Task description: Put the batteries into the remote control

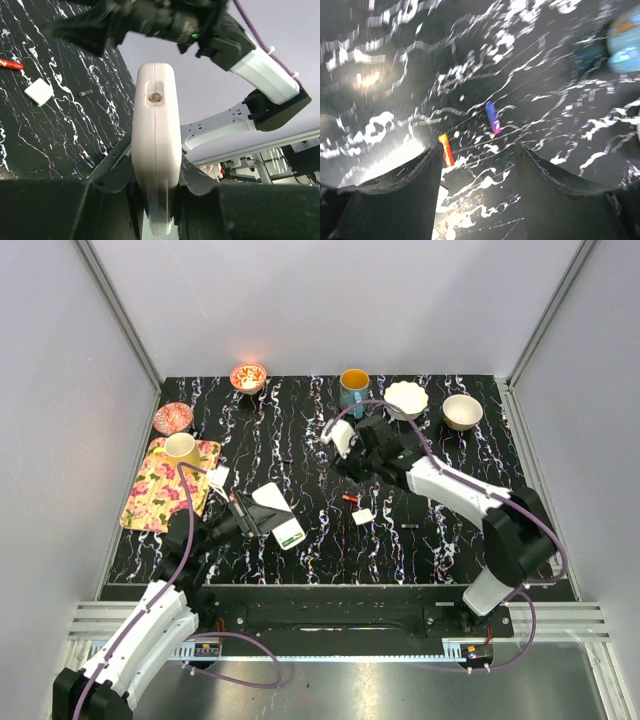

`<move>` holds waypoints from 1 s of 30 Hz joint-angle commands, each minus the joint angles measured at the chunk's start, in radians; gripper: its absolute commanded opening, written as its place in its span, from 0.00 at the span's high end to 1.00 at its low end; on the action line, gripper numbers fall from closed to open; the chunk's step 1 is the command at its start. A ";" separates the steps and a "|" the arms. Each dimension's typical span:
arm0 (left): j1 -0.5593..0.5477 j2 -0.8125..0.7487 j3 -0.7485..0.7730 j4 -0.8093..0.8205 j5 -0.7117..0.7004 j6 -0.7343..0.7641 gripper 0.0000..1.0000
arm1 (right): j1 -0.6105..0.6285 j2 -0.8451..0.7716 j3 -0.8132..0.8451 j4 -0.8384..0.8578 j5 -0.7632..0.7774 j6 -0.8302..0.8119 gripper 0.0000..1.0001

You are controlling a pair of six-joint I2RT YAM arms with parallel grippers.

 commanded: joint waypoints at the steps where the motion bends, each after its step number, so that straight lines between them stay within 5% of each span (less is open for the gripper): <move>1: 0.004 -0.021 0.012 0.016 -0.019 0.019 1.00 | -0.001 -0.127 0.006 0.174 0.154 0.386 0.38; 3: 0.004 -0.019 0.006 0.019 -0.030 0.012 1.00 | -0.001 -0.129 0.010 0.150 0.361 0.722 0.46; 6: 0.003 -0.013 0.004 0.018 -0.038 0.011 1.00 | -0.006 -0.115 0.070 -0.009 0.438 1.008 0.73; 8: 0.004 -0.005 0.004 0.014 -0.048 0.012 1.00 | -0.006 -0.124 0.029 -0.019 0.428 1.144 0.73; 11: 0.004 0.004 0.012 0.005 -0.056 0.017 1.00 | -0.001 -0.137 -0.042 0.037 0.349 1.268 0.55; 16: 0.004 0.007 0.000 -0.001 -0.076 0.020 1.00 | 0.020 -0.034 0.003 -0.119 0.487 1.338 0.16; 30: 0.004 0.051 -0.011 0.007 -0.061 0.034 1.00 | 0.097 0.175 0.107 -0.202 0.568 1.422 0.20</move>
